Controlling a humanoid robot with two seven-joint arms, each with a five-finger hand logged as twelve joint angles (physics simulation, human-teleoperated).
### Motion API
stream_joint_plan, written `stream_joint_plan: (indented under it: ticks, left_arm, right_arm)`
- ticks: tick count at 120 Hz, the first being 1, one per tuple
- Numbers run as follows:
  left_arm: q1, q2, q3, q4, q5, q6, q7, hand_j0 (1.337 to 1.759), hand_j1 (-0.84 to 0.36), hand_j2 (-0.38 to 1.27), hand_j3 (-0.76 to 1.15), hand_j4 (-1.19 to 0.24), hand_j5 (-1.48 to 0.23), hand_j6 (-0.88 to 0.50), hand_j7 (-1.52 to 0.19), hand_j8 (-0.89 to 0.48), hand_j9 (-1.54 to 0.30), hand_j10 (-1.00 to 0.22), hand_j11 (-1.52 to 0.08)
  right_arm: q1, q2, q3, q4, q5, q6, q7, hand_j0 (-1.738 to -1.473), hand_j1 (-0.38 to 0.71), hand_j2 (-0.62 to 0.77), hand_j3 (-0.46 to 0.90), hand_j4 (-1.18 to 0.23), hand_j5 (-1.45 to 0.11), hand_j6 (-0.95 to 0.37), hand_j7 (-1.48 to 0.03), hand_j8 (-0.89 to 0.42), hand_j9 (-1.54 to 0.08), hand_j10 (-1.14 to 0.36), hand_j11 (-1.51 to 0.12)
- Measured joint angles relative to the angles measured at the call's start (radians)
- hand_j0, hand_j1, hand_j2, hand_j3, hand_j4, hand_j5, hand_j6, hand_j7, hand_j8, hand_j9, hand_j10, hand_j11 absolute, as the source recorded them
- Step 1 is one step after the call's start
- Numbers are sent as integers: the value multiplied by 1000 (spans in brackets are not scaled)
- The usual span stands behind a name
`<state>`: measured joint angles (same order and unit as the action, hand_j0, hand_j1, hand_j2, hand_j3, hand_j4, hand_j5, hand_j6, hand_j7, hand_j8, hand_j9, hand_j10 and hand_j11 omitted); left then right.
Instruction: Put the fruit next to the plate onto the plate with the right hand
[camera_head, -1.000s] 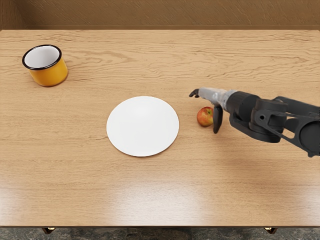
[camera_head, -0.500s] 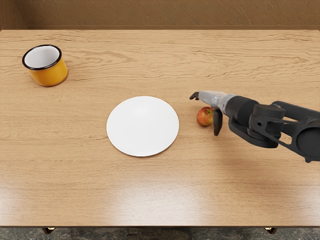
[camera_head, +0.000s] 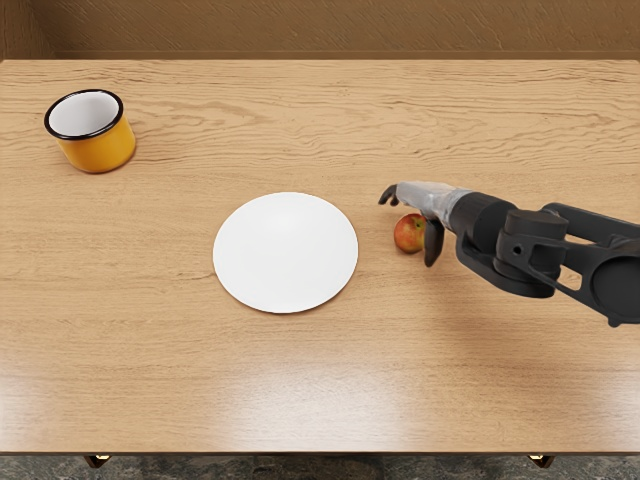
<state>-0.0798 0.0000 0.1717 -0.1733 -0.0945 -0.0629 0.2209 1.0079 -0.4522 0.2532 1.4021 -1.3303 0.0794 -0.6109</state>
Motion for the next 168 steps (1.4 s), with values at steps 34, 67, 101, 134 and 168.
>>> stream_joint_plan:
  ticks: [34, 67, 101, 134, 168]
  left_arm:
    - [0, 0, 0, 0, 0, 0, 0, 1658, 349, 0, 0, 0, 0, 0, 0, 0, 0, 0, 0]
    - [0, 0, 0, 0, 0, 0, 0, 1658, 349, 0, 0, 0, 0, 0, 0, 0, 0, 0, 0]
    - [0, 0, 0, 0, 0, 0, 0, 1658, 349, 0, 0, 0, 0, 0, 0, 0, 0, 0, 0]
    - [0, 0, 0, 0, 1, 0, 0, 1658, 349, 0, 0, 0, 0, 0, 0, 0, 0, 0, 0]
    - [0, 0, 0, 0, 0, 0, 0, 1658, 349, 0, 0, 0, 0, 0, 0, 0, 0, 0, 0]
  right_arm:
    - [-21, 1, 0, 1, -23, -20, 0, -1658, 6, -57, 0, -300, -387, -302, -386, -301, -387, -300, -386]
    - [-26, 1, 0, 1, -25, -22, 0, -1658, 66, -67, 0, -350, -452, -351, -451, -350, -452, -350, -452]
    - [-29, 1, 0, 1, -25, -23, 0, -1658, 133, -78, 0, -405, -524, -406, -523, -405, -524, -405, -524]
    - [-38, 2, 1, -13, -25, -23, 0, -1658, 159, -82, 0, -427, -553, -428, -552, -427, -552, -426, -552]
    - [-38, 25, 0, -34, -26, -21, -1, -1653, 240, -78, -1, -540, -699, -442, -698, -441, -702, -539, -701]
